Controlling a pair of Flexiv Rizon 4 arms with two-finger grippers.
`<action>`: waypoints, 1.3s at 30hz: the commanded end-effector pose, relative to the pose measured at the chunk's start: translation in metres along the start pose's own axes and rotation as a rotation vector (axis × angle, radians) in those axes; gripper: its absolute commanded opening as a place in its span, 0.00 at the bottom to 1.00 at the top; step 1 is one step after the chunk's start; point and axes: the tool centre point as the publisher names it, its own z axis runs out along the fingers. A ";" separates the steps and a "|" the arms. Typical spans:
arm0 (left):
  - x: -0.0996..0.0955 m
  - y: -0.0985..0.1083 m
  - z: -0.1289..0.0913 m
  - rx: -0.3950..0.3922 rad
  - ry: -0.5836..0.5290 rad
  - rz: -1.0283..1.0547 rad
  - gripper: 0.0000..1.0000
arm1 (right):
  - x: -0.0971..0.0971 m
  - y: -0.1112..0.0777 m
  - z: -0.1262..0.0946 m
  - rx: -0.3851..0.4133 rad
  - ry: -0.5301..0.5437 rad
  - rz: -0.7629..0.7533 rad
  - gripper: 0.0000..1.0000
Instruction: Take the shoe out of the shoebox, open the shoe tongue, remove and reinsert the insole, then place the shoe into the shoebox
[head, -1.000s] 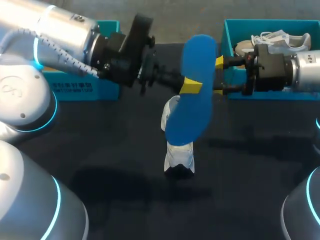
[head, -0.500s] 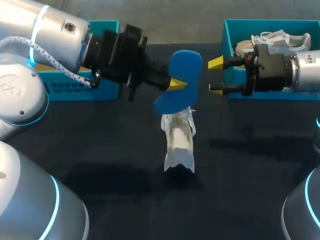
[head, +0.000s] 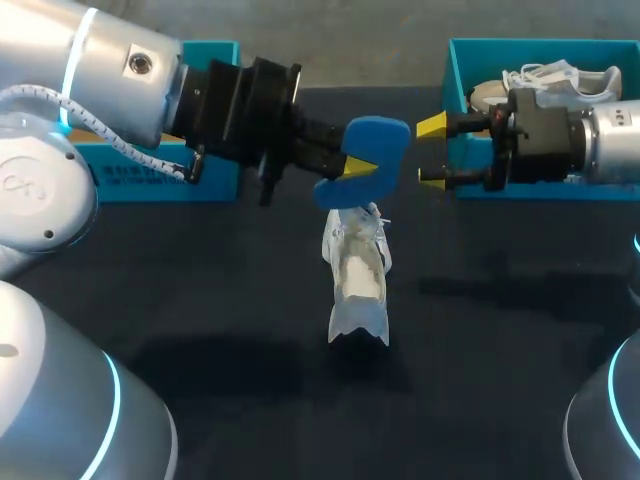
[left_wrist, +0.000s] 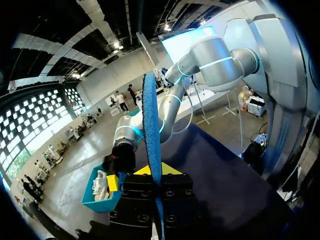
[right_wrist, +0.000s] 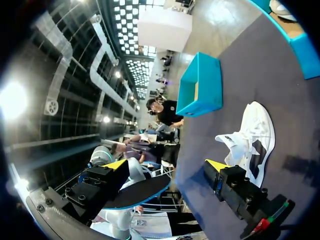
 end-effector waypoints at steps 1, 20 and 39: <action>-0.002 0.006 0.004 0.034 -0.043 0.144 0.00 | 0.000 0.000 0.002 -0.002 -0.001 0.001 1.00; -0.007 0.078 0.010 -0.049 -0.125 0.957 0.00 | 0.000 0.000 0.002 -0.002 -0.001 0.001 1.00; -0.030 0.104 0.034 -0.115 -0.296 1.071 0.00 | -0.002 0.000 0.001 -0.012 0.025 0.036 1.00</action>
